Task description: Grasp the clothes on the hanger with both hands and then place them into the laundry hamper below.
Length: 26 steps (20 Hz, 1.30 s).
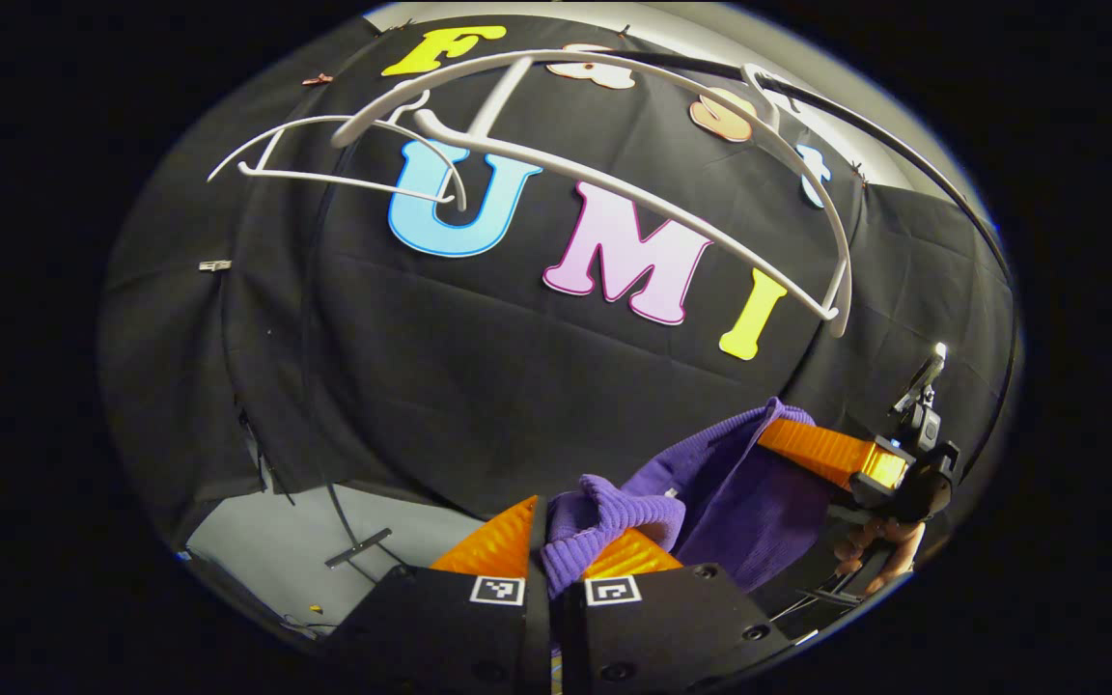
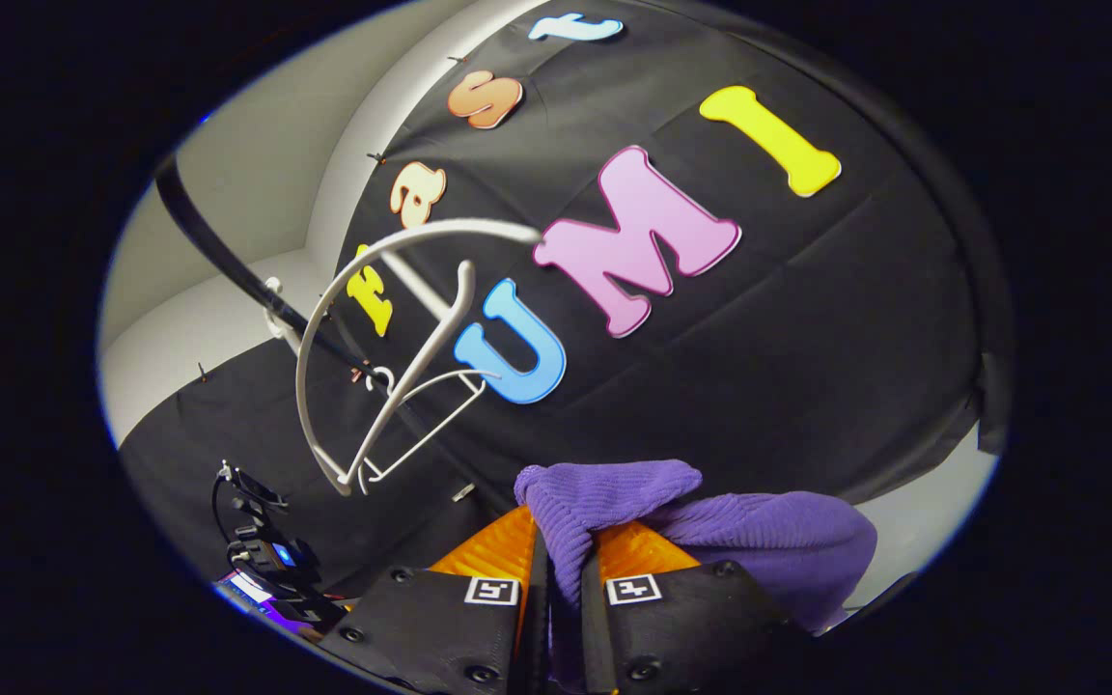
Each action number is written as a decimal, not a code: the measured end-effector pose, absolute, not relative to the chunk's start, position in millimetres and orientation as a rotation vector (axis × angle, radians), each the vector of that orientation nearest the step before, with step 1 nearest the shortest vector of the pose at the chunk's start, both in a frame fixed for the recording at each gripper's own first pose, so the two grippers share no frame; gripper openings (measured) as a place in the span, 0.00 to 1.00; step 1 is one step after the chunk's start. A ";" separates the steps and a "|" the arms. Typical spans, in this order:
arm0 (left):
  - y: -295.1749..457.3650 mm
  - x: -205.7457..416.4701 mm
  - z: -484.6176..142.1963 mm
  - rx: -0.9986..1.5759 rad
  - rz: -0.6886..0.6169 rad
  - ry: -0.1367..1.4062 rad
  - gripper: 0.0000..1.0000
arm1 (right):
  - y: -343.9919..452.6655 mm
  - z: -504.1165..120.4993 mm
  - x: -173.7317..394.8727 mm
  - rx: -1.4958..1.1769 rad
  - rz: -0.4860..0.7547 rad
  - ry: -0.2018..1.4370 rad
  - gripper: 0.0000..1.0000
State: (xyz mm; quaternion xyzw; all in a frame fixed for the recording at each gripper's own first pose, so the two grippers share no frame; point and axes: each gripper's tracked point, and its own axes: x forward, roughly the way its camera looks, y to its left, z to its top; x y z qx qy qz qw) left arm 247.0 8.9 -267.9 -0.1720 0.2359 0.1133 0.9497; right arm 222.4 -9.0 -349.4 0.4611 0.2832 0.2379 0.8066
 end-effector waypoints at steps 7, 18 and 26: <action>20.0 215.9 -281.9 -0.345 0.274 0.524 0.08 | 42.7 -367.5 165.4 0.906 0.564 0.770 0.18; 6.4 159.8 -349.1 -0.377 0.280 0.739 0.08 | 72.9 -425.4 52.8 0.332 0.627 1.048 0.16; -12.5 145.1 -395.6 -0.409 0.284 0.911 0.08 | 74.4 -473.5 9.0 0.132 0.640 1.224 0.16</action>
